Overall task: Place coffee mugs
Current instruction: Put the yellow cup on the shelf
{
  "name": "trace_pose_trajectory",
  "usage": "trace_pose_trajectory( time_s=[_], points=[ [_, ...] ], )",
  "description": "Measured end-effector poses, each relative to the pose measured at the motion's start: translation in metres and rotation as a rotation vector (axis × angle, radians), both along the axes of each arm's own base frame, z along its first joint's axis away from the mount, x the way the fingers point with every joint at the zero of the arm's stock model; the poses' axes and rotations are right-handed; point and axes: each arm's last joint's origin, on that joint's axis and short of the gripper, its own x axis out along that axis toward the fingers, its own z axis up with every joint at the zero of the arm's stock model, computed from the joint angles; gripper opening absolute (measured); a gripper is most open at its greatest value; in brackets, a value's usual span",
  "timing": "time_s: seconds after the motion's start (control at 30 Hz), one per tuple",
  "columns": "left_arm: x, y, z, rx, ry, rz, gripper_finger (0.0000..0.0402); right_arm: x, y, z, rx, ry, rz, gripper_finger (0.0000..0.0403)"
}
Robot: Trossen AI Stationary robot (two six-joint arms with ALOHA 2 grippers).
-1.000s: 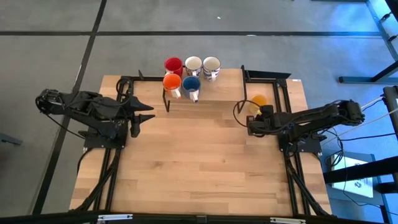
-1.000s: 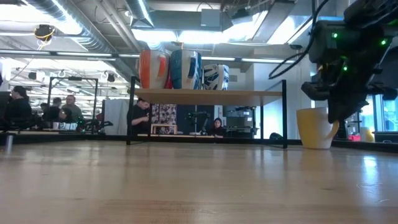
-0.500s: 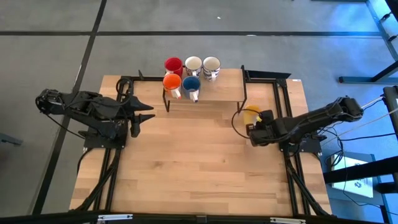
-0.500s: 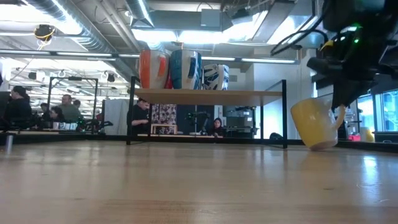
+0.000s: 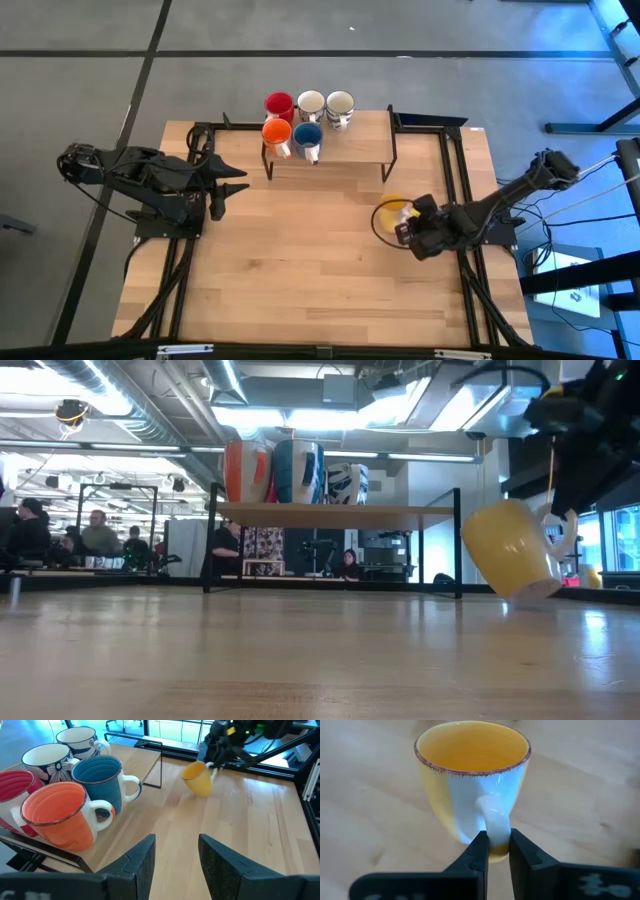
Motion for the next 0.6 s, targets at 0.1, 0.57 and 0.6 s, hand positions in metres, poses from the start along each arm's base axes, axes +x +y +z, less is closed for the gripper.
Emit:
trace_pose_trajectory(
  time_s=[0.1, 0.57, 0.6],
  points=[
    [0.000, 0.000, 0.000, 0.000, 0.000, 0.000, 0.0144, 0.006, 0.012, 0.002, 0.004, -0.022, 0.088, 0.0028],
    [-0.001, 0.000, 0.000, 0.020, 0.005, -0.014, 0.0144, 0.068, 0.034, 0.040, -0.189, -0.065, 0.312, 0.0024],
    [-0.002, 0.000, 0.001, 0.020, 0.002, -0.016, 0.0144, 0.074, 0.033, 0.043, -0.200, -0.066, 0.312, 0.0022]
  ],
)
